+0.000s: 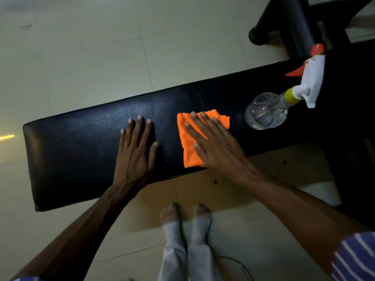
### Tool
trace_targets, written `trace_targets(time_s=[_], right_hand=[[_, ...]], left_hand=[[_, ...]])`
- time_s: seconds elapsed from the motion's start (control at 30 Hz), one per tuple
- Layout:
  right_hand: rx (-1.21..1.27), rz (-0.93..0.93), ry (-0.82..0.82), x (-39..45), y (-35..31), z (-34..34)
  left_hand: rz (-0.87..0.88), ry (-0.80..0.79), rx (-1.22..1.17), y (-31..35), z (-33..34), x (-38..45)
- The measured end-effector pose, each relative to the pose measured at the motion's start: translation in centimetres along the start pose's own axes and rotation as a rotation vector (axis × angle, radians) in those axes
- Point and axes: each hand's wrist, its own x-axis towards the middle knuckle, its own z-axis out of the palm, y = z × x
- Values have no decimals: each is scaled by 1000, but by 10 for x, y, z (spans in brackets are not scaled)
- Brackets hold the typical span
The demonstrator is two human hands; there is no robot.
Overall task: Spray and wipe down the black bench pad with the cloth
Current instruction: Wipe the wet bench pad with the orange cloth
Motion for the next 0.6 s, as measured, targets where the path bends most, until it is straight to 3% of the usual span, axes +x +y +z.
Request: trace_targets(time_s=[0.1, 0.23, 0.47, 0.6], right_hand=[[25, 231, 74, 26, 22, -8], [106, 548, 112, 77, 5, -11], [110, 227, 49, -6, -15, -3], [312, 261, 39, -21, -6, -17]], left_hand=[[30, -16, -10, -9, -1, -2], [54, -21, -4, -15, -2, 0], [108, -41, -97, 15, -13, 13], [168, -73, -158, 48, -17, 27]])
